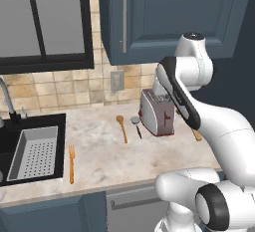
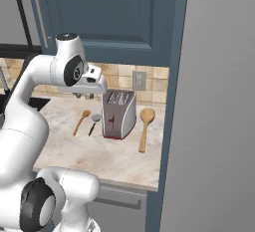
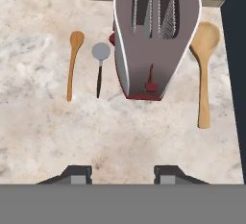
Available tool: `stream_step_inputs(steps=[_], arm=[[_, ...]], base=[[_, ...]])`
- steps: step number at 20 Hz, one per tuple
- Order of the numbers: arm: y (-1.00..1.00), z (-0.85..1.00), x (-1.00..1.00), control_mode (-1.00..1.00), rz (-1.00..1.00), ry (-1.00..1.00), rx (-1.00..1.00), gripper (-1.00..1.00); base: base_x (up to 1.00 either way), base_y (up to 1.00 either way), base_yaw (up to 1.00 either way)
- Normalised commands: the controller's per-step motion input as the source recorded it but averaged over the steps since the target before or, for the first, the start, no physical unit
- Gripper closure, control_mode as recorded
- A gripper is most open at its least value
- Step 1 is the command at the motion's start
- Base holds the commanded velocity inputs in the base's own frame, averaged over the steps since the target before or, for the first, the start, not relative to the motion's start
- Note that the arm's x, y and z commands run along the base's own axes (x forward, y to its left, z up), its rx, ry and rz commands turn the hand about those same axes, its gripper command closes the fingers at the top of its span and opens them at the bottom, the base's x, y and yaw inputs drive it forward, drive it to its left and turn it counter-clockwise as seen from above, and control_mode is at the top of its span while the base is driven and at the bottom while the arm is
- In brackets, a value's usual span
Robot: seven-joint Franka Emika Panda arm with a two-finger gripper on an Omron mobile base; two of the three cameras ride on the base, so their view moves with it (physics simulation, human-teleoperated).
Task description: Organize the utensils by type. Pick up the wooden spoons from the counter and place them in the open cabinet. Then pick up the metallic utensils from the counter and place them in the open drawer.
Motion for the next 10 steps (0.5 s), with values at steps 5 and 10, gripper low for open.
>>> stream_step_inputs(steps=[5,10], arm=[[0.01,0.0,0.0,-1.0,0.0,0.0,0.0,-1.0],[-0.03,-0.11,-0.09,-1.0,0.0,0.01,0.0,-1.0]], base=[[0.0,0.0,0.0],[0.0,0.0,0.0]])
